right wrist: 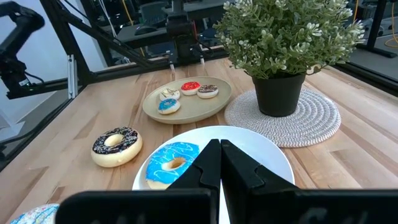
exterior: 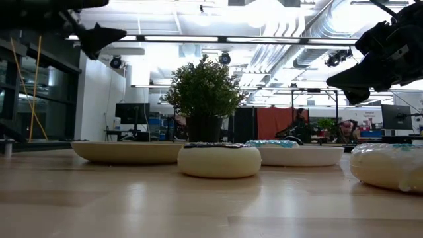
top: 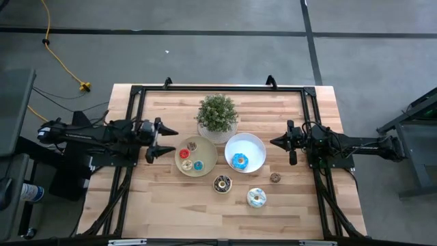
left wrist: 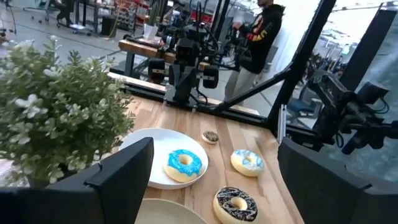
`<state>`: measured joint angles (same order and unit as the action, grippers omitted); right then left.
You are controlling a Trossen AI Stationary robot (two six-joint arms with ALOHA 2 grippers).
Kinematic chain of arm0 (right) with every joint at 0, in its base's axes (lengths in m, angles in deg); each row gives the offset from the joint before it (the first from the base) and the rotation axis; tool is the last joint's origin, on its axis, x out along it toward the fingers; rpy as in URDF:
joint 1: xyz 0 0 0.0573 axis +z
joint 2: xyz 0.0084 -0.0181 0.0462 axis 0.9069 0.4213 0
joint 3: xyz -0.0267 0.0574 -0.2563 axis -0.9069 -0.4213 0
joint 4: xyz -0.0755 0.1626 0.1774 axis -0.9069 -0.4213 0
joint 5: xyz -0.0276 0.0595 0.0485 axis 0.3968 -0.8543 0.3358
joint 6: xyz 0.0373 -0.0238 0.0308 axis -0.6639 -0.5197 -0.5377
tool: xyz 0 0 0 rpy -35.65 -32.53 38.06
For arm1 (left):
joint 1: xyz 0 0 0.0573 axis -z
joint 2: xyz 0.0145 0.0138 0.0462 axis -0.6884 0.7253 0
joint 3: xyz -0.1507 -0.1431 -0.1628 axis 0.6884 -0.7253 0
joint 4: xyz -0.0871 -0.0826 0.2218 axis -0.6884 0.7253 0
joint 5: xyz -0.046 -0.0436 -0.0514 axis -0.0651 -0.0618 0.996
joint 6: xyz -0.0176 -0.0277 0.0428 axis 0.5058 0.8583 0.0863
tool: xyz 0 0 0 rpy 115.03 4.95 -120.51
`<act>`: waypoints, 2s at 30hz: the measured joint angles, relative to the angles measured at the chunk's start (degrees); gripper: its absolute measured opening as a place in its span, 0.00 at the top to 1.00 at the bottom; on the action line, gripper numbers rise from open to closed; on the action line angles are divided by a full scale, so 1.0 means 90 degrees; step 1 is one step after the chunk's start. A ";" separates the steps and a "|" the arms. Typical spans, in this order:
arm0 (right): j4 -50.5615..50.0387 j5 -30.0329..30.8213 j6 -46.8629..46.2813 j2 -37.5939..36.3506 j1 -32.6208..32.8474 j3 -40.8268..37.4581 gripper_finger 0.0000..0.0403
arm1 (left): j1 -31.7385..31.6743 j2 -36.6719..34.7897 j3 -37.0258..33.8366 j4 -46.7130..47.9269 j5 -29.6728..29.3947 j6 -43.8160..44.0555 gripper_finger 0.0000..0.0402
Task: Pick & Place donuts
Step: Put the small brown donut on the brown plate
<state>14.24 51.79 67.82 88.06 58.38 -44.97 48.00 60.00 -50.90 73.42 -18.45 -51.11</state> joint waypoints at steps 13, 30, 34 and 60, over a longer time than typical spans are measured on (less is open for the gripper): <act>0.0002 0.0000 -0.0002 0.0000 -0.0001 0.0000 1.00 | 0.0002 -0.1314 -0.0333 0.1084 -0.0017 0.0002 0.17; 0.0002 0.0000 -0.0001 0.0000 -0.0001 0.0000 1.00 | 0.0002 -0.2396 -0.0860 0.0539 -0.0680 -0.0053 0.17; 0.0004 0.0000 0.0000 0.0000 -0.0001 0.0000 1.00 | 0.0002 -0.2400 -0.1490 -0.0865 -0.0800 0.0007 0.17; 0.0005 0.0000 -0.0002 0.0002 0.0000 0.0000 1.00 | 0.0002 -0.2393 -0.1664 0.0483 -0.1095 -0.1745 0.42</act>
<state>14.28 51.79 67.81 88.08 58.38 -44.97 48.02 38.46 -65.87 77.77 -28.30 -66.82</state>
